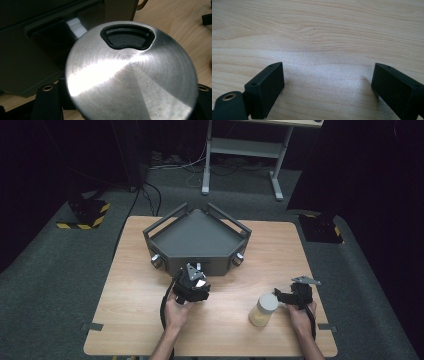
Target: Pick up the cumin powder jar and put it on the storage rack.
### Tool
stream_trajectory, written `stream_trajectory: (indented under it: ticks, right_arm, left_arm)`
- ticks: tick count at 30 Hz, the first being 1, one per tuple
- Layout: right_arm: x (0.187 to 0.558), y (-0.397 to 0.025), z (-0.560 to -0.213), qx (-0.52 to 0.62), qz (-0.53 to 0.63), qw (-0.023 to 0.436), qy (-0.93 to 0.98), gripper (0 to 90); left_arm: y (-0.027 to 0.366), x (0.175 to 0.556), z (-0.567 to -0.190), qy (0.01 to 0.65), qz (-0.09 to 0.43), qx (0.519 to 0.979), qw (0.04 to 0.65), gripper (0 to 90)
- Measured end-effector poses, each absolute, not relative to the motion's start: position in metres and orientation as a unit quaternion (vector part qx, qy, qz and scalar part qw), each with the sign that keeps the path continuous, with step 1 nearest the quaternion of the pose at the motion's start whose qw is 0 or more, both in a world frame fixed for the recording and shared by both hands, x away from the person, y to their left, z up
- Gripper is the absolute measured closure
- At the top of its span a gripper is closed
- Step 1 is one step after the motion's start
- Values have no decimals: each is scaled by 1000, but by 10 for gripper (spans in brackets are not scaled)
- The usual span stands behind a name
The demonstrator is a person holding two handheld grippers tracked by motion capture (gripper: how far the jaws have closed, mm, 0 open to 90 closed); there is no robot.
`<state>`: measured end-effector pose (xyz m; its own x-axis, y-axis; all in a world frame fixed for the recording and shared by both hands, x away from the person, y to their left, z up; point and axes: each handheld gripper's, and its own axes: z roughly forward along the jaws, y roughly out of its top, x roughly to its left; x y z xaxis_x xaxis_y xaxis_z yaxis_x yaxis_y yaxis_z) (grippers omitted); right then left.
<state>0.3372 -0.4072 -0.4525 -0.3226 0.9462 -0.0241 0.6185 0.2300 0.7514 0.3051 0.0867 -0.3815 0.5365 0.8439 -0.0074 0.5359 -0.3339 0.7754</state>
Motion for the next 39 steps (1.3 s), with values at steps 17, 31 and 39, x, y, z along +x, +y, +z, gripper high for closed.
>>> stream_trajectory:
  ticks: [17, 31, 39]
  right_arm:
    - [337, -407, -453, 526, 329, 249, 744, 106]
    - [337, -407, -453, 526, 329, 249, 744, 106]
    - [337, -407, -453, 526, 330, 249, 744, 106]
  left_arm:
    - [101, 300, -323, 407, 209, 796, 395, 320]
    - [110, 318, -302, 454, 211, 742, 446, 320]
    - [119, 343, -275, 449, 216, 770, 399, 320]
